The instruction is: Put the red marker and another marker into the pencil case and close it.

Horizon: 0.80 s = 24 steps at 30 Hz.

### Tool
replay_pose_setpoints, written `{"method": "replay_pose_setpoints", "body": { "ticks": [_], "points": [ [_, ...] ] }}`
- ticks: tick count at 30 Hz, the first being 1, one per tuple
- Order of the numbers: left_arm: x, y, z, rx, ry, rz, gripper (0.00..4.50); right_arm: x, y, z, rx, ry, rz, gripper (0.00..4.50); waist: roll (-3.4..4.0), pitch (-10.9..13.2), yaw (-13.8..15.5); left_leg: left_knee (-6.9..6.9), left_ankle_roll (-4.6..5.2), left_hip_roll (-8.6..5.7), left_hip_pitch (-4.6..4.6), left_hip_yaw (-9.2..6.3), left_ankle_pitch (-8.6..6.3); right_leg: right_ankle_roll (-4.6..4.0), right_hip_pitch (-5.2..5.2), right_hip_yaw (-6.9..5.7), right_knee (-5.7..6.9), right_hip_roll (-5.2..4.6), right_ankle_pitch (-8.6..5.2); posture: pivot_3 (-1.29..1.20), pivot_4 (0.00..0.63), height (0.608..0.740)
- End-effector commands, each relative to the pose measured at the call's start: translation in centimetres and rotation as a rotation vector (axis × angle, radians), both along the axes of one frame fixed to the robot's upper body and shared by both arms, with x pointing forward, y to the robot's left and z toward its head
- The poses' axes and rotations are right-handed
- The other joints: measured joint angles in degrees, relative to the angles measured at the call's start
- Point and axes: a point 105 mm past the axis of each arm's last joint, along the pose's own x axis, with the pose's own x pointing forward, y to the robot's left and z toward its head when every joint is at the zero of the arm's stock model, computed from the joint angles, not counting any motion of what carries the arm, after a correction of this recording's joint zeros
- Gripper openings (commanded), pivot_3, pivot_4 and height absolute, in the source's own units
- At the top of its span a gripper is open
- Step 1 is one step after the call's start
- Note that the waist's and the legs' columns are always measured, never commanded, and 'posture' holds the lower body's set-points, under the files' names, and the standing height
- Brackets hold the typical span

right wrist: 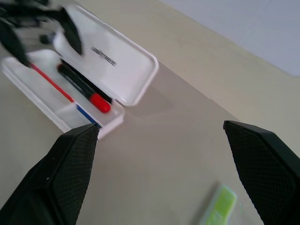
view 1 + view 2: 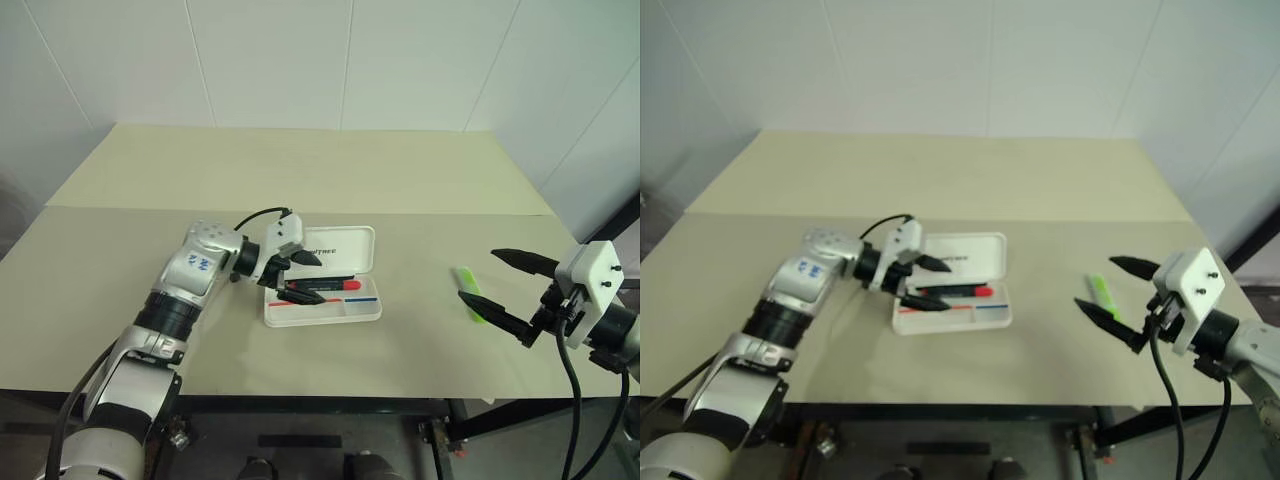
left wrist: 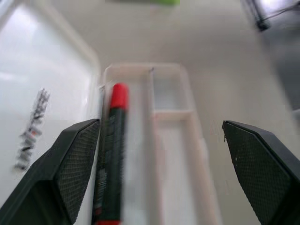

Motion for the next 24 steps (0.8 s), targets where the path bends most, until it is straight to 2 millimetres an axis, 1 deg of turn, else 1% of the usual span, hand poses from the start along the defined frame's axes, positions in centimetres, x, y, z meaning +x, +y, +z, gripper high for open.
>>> {"method": "replay_pose_setpoints", "body": {
  "ticks": [1,3,6,8,12,15,19,21,24],
  "points": [
    [-0.7,1.1,2.4,-0.126,-0.066,-0.059,4.46,0.7,-1.2,-1.7,-0.019,0.02,-0.104,4.5,0.0,0.0,0.1,0.01,0.0,0.0,0.0,-0.01,0.0,0.0,0.0,0.0,0.0,0.0,0.0,0.0,0.15,0.74],
    [-1.1,1.5,3.4,-0.218,-0.086,-0.1,4.46,1.4,-2.2,-2.7,-0.014,0.037,-0.184,4.5,0.0,0.0,0.1,0.1,0.0,-0.01,-0.02,0.0,0.0,-0.01,0.01,0.0,0.0,-0.01,0.01,0.0,0.15,0.74],
    [-2.3,2.7,3.9,-0.308,-0.058,-0.181,4.46,2.6,-3.6,-4.4,0.016,0.054,-0.294,4.5,0.01,0.0,0.0,0.15,0.01,-0.05,0.01,0.1,0.0,0.0,0.03,0.06,0.01,-0.05,0.02,0.0,0.15,0.74],
    [-2.7,3.5,4.0,-0.349,-0.038,-0.199,4.46,3.3,-3.8,-5.3,0.053,0.058,-0.327,4.5,0.01,0.0,-0.2,0.15,0.01,-0.05,0.07,0.18,0.0,0.0,0.04,0.13,0.02,-0.06,0.02,0.0,0.15,0.74],
    [-3.4,5.2,3.7,-0.361,0.0,-0.187,4.46,4.9,-4.1,-6.4,0.114,0.06,-0.401,4.5,0.01,0.0,-1.1,0.1,0.03,0.01,0.11,0.17,0.01,0.01,0.01,0.14,0.09,0.0,0.03,0.0,0.15,0.74],
    [-3.6,6.9,3.1,-0.335,0.006,-0.15,4.46,6.1,-4.6,-6.7,0.15,0.057,-0.463,4.5,0.02,0.0,-1.5,0.04,0.02,0.04,0.12,0.18,0.01,0.01,-0.01,0.15,0.11,-0.02,0.03,0.0,0.15,0.74],
    [-3.4,8.6,3.1,-0.325,-0.006,-0.1,4.46,7.0,-4.3,-7.3,0.213,0.078,-0.466,4.5,0.02,0.0,-1.4,0.0,0.02,0.04,0.12,0.17,0.01,-0.01,-0.02,0.14,0.1,-0.02,0.02,0.0,0.15,0.74],
    [-3.2,9.2,3.3,-0.331,-0.02,-0.079,4.46,7.2,-3.5,-7.8,0.224,0.095,-0.443,4.5,0.02,0.0,-1.3,-0.02,0.02,0.03,0.11,0.17,0.01,-0.01,-0.02,0.13,0.08,-0.02,0.02,0.0,0.15,0.74],
    [-3.3,9.7,3.6,-0.34,-0.029,-0.069,4.46,7.5,-2.6,-8.4,0.245,0.113,-0.416,4.5,0.01,0.0,-1.2,-0.04,0.02,0.01,0.09,0.17,0.01,-0.02,-0.02,0.12,0.04,-0.03,0.01,0.0,0.15,0.74]
  ]
}}
